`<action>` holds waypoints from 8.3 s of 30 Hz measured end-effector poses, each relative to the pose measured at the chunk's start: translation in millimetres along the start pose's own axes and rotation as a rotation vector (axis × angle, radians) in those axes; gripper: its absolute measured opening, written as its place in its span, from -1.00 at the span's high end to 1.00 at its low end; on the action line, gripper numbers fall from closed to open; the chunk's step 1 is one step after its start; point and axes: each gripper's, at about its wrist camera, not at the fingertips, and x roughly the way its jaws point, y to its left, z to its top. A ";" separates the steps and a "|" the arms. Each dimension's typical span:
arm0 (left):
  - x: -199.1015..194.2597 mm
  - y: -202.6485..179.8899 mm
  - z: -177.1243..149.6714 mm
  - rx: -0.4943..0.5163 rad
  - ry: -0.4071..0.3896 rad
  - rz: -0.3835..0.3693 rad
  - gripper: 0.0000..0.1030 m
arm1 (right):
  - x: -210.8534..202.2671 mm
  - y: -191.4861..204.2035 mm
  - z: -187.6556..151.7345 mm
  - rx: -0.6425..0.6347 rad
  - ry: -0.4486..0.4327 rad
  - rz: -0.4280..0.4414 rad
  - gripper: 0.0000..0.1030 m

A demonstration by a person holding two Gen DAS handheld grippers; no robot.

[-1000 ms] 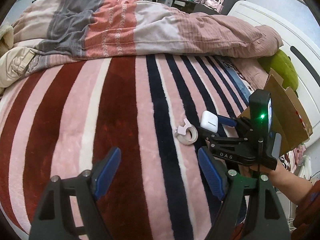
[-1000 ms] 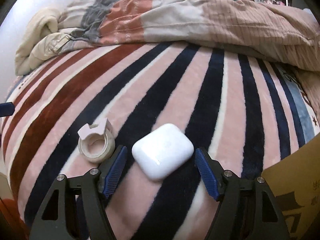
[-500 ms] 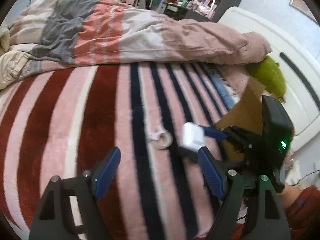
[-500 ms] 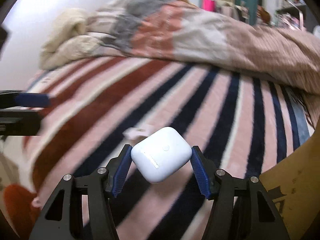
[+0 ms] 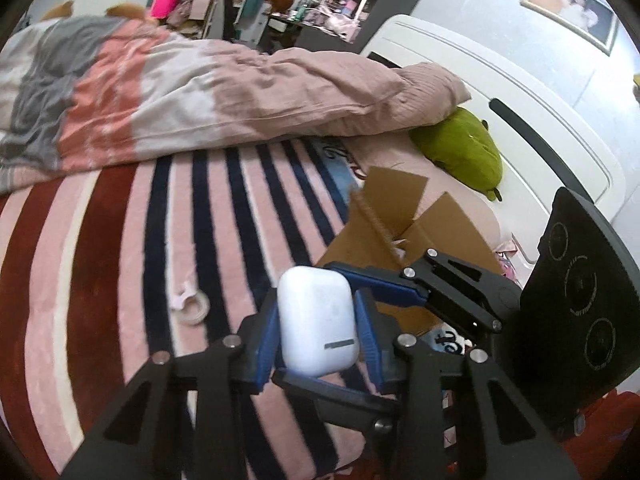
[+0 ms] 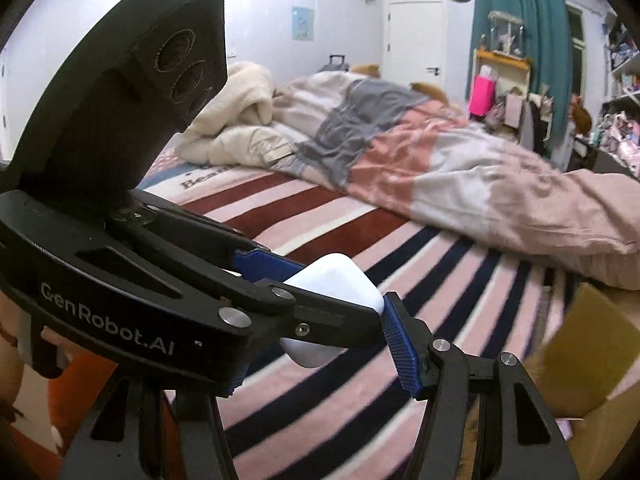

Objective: Organize rigid objects

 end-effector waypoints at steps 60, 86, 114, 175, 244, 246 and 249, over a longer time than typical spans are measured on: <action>-26.5 33.5 12.8 0.023 -0.061 0.224 -0.42 | -17.3 -51.1 7.8 0.093 0.083 -0.063 -0.23; -16.7 163.9 -67.5 -0.210 0.013 0.316 -0.45 | 179.5 -23.6 -53.9 0.073 0.281 -0.071 0.29; 25.2 -56.6 38.8 0.169 0.022 0.018 0.29 | -41.3 -48.6 -8.1 0.000 -0.090 -0.083 0.30; -39.8 -41.7 13.9 0.061 -0.332 0.396 -0.80 | -107.9 -113.3 -32.8 0.222 -0.102 -0.160 -1.00; -47.2 -32.2 8.9 0.049 -0.332 0.476 -0.80 | -103.3 -110.5 -28.0 0.199 -0.103 -0.141 -1.00; -47.2 -32.3 8.9 0.049 -0.333 0.476 -0.80 | -103.2 -110.8 -28.0 0.200 -0.103 -0.141 -1.00; -47.8 -31.7 8.4 0.050 -0.332 0.476 -0.80 | -103.5 -110.0 -28.7 0.203 -0.102 -0.141 -1.00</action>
